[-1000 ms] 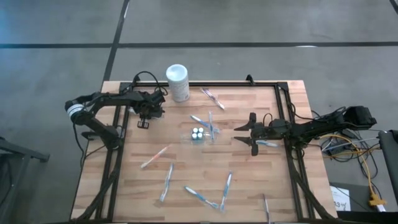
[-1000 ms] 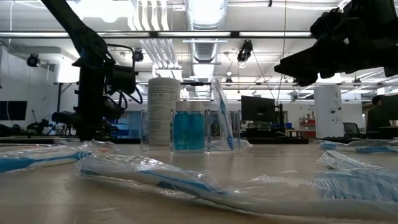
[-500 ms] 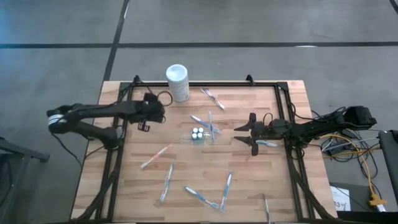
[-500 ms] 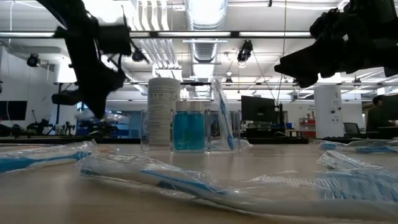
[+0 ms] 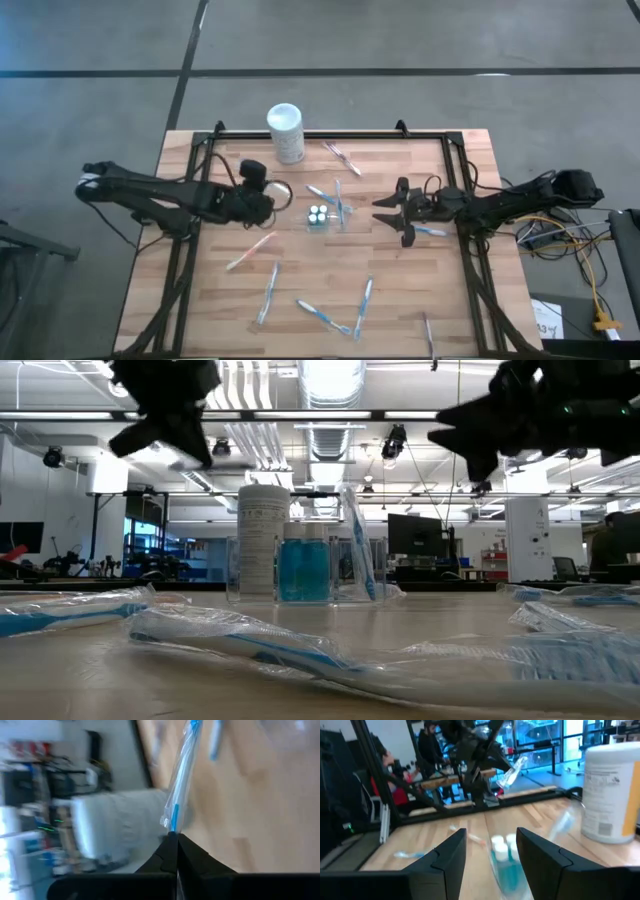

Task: Pick & Place toothbrushing station
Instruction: Put the blue toothbrush into the transparent organizer

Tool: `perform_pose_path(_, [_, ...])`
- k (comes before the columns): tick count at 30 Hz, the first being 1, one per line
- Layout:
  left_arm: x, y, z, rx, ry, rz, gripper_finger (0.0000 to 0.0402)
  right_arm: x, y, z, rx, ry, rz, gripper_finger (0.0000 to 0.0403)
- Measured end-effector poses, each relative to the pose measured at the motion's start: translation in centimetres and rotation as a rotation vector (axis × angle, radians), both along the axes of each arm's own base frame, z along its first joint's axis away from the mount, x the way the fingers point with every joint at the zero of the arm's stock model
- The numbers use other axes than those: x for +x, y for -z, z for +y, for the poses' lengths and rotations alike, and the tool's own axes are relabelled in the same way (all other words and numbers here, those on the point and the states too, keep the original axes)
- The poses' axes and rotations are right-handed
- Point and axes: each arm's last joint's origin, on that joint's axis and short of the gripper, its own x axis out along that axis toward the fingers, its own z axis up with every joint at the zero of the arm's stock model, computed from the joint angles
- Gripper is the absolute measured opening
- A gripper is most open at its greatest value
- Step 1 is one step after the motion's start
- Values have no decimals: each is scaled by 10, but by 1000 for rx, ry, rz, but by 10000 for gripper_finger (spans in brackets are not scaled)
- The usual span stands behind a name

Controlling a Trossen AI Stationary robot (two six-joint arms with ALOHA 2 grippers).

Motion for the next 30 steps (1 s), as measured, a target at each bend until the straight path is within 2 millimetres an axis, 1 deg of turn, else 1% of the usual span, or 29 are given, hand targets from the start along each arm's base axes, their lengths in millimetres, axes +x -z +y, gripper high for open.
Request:
perform_pose_path(4, [15, -12, -17, 156, 29, 17, 1, 15, -17, 1, 4, -8, -37, 167])
perform_pose_path(7, [27, -16, -26, 230, 45, 43, 1, 29, -32, 1, 23, -68, -26, 167])
perform_pose_path(11, [42, -18, -34, 285, 76, 93, 1, 52, -51, -4, 46, -139, 88, 175])
perform_pose_path(16, [62, -15, -40, 445, 64, 159, 0, 82, -74, -12, 41, -123, 222, 202])
perform_pose_path(20, [76, -8, -47, 550, 69, 214, 0, 105, -90, -24, 62, -79, 345, 221])
perform_pose_path(23, [81, -4, -53, 581, 88, 240, 0, 118, -99, -34, 57, -47, 418, 233])
perform_pose_path(25, [81, -3, -57, 587, 99, 238, 0, 127, -105, -39, 34, -39, 431, 240])
perform_pose_path(30, [83, -4, -64, 596, 120, 222, 0, 153, -108, -42, -24, -53, 456, 256])
